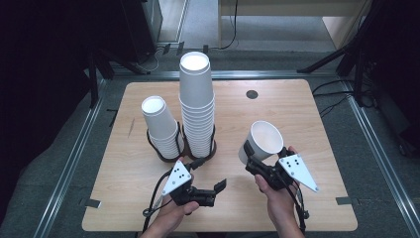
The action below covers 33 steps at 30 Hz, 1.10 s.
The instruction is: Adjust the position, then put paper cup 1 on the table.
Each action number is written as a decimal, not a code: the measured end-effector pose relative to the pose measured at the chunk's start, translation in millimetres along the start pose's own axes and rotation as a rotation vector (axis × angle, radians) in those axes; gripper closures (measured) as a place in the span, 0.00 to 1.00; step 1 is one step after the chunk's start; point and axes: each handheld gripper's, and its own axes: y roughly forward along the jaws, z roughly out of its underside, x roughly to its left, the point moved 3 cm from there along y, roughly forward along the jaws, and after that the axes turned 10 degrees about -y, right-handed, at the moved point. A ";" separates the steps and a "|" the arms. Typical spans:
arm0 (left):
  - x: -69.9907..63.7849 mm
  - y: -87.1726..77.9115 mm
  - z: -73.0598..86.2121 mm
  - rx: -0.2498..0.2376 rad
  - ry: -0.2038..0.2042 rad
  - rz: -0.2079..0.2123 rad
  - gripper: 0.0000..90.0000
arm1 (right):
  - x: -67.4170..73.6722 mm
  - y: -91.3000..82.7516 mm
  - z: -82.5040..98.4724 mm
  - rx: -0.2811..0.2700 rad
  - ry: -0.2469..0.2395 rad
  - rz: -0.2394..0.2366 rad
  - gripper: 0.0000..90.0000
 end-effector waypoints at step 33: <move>16.6 -15.2 -17.2 -0.058 -0.037 -0.044 0.03 | -43.0 71.3 5.7 0.057 -0.213 0.148 0.16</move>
